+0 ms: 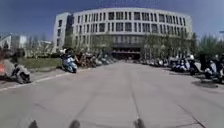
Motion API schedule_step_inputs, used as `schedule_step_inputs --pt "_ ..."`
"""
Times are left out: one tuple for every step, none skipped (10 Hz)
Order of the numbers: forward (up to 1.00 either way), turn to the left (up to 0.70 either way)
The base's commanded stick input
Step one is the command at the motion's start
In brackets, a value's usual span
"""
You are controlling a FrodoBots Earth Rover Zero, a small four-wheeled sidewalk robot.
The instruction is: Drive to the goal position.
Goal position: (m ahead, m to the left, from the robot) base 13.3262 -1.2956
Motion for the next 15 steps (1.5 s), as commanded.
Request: schedule_step_inputs --pt "0.85 0.0" --pt "0.85 0.0" --pt "0.85 0.0" --pt "0.85 0.0" --pt "0.85 0.0" --pt "0.85 0.0" --pt "0.85 0.0" --pt "0.85 0.0" --pt "0.85 0.0" --pt "0.85 0.0" --pt "0.85 0.0" --pt "0.85 0.0" --pt "0.85 0.0" --pt "0.85 0.0" --pt "0.85 0.0"
